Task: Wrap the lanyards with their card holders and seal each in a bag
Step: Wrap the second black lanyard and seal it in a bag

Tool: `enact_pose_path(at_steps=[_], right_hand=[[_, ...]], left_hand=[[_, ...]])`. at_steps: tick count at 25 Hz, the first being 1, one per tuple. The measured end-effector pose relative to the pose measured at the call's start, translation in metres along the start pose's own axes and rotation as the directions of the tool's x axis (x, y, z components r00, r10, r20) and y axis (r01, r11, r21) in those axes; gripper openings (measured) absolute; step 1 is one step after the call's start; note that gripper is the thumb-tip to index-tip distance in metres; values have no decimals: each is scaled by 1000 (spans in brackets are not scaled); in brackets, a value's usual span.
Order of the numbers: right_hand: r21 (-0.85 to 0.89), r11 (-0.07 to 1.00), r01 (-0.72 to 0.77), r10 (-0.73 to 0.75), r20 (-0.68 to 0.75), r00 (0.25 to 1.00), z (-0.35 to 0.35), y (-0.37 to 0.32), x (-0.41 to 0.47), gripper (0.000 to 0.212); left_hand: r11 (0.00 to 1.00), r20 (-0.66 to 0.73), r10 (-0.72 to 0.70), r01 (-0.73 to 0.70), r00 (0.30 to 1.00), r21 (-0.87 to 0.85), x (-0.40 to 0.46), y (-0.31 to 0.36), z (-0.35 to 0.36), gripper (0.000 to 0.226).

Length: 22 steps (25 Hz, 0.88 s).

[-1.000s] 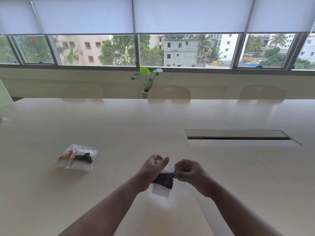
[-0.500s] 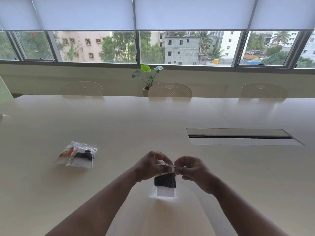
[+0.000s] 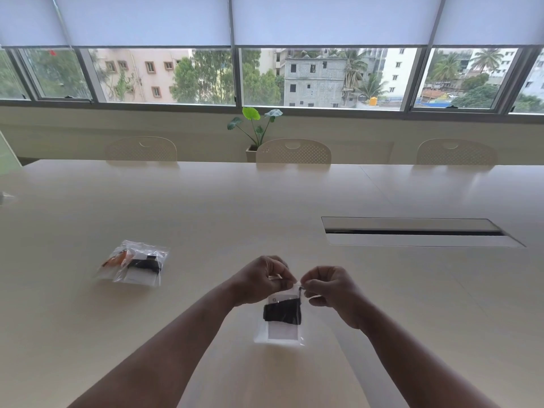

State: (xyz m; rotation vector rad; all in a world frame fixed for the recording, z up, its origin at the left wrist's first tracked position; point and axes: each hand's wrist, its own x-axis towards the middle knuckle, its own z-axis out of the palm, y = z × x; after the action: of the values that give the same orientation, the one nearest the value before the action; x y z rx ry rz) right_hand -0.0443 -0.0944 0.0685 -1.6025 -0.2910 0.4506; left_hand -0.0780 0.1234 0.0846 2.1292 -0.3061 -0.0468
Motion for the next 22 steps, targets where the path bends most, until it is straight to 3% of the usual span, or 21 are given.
enact_pose_path(at_steps=[2,5,13,17,22], right_hand=[[-3,1000,-12,13,39,999,-1,-2,-2,5],[-7,999,35,-35,102,994,-3,-2,-5,13],[165,983,86,-84,-19,996,2,2,-5,17],[384,921,60,-55,-24,998,4,1,-4,21],[524,852,-1,6,-8,1000,7,3,-5,25]], left_hand=[[999,-39,31,-30,999,19,0,1,2,8],[998,-100,58,-58,993,10,1,-2,4,8],[991,-57,-10,17,998,134,-3,-5,-1,11],[968,92,-166,180,982,-174,-6,-4,-2,12],[912,30,-159,158,987,-378,-6,-7,3,8]])
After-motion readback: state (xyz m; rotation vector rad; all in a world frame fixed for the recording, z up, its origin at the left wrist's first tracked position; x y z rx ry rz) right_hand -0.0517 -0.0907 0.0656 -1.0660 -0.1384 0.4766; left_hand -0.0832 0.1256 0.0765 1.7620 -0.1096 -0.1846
